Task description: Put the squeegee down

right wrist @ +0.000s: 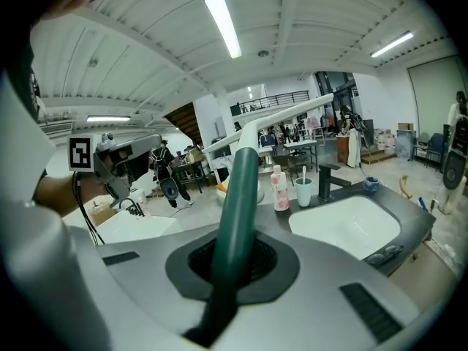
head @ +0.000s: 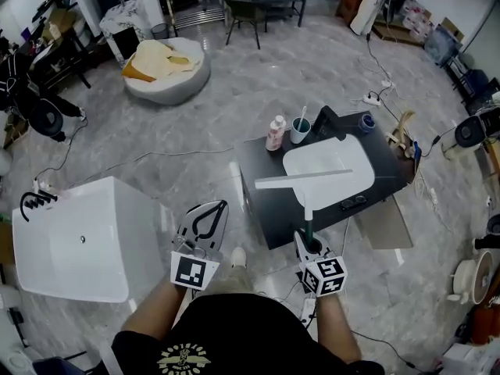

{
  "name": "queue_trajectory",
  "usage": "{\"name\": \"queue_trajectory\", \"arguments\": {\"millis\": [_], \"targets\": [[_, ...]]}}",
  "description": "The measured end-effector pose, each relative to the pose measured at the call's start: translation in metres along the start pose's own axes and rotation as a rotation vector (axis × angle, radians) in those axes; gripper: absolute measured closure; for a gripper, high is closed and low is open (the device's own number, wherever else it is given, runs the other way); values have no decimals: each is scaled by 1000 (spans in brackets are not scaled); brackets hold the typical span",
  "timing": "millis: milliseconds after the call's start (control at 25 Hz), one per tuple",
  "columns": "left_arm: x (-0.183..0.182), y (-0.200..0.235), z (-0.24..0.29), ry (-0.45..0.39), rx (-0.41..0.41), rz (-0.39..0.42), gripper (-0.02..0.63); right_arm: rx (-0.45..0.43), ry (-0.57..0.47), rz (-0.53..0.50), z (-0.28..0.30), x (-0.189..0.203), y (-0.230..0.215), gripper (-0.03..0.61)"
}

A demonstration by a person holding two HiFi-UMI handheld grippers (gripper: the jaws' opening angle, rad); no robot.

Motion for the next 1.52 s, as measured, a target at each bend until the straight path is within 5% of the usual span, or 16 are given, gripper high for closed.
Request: {"name": "queue_trajectory", "arguments": {"millis": [720,1520], "targets": [[63,33,35,112,34,-27,592,4,220,89,115,87,-43,552],[101,47,28,195,23,-73,592,30,454,196,178,174,-70,552]]}}
Point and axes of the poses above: the fingertips, and each gripper's own axes: z forward along the fingers, y to its left, x out of its underside, the point moved 7 cm from there along -z, backward along the fingers, and after that the axes turned 11 degrees about -y, right-handed, at the moved point
